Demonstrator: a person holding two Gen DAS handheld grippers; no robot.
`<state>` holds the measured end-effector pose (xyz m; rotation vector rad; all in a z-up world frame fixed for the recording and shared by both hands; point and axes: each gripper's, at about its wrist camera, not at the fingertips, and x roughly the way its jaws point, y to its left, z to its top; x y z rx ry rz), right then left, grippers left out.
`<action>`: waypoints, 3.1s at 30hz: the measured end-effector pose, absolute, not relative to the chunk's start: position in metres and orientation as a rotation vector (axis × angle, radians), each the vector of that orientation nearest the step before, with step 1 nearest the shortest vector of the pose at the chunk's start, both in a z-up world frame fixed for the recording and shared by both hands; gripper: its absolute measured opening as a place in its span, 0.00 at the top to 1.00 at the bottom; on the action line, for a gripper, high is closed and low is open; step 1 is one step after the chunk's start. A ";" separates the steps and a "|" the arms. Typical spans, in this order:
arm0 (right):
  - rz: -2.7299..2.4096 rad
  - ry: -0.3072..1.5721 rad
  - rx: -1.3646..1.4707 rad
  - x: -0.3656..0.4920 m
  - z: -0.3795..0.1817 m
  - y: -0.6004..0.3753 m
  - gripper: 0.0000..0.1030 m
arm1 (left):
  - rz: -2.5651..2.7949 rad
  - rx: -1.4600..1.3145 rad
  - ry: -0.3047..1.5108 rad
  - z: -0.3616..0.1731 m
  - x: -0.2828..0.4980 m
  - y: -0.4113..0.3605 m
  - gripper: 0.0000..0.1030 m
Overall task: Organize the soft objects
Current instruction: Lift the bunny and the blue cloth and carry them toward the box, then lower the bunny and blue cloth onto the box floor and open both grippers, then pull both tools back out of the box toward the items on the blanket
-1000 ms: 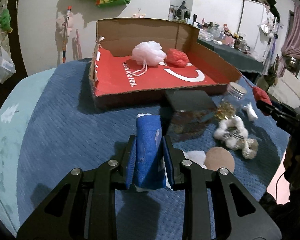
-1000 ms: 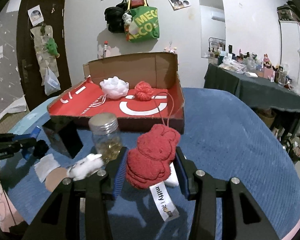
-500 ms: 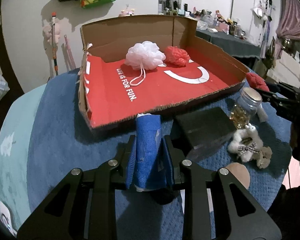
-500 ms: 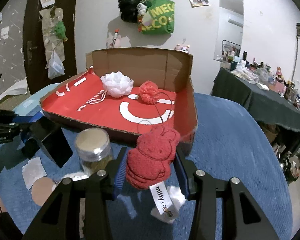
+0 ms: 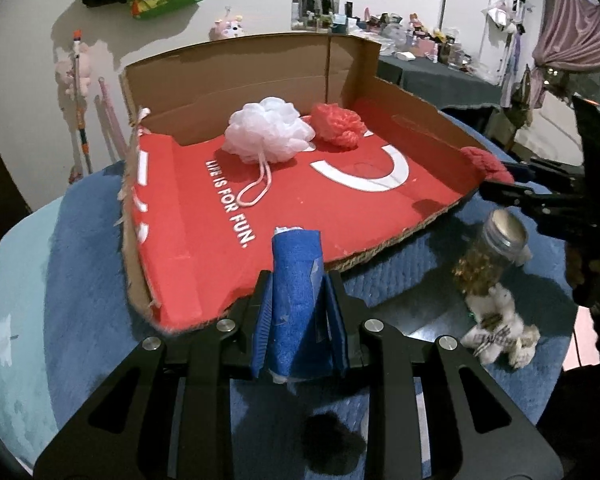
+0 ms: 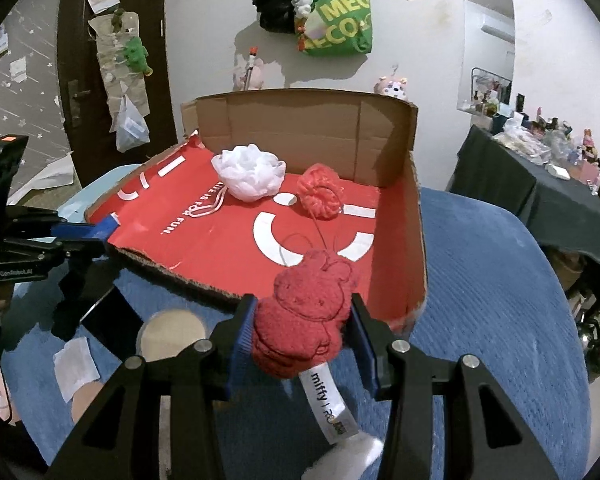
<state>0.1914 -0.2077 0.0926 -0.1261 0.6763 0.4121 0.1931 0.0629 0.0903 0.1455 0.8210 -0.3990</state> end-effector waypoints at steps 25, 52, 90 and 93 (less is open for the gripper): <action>0.343 0.917 -0.340 0.302 0.071 -0.164 0.54 | -0.356 0.162 0.992 0.068 0.294 0.054 0.76; 0.328 0.963 -0.424 0.315 0.055 -0.155 0.52 | -0.373 0.169 1.032 0.055 0.307 0.053 0.76; 0.391 0.545 -0.185 0.145 0.194 -0.181 0.00 | -0.406 -0.034 0.563 0.180 0.140 0.041 0.08; 0.394 0.498 -0.175 0.115 0.196 -0.181 0.00 | -0.372 -0.031 0.491 0.186 0.113 0.039 0.05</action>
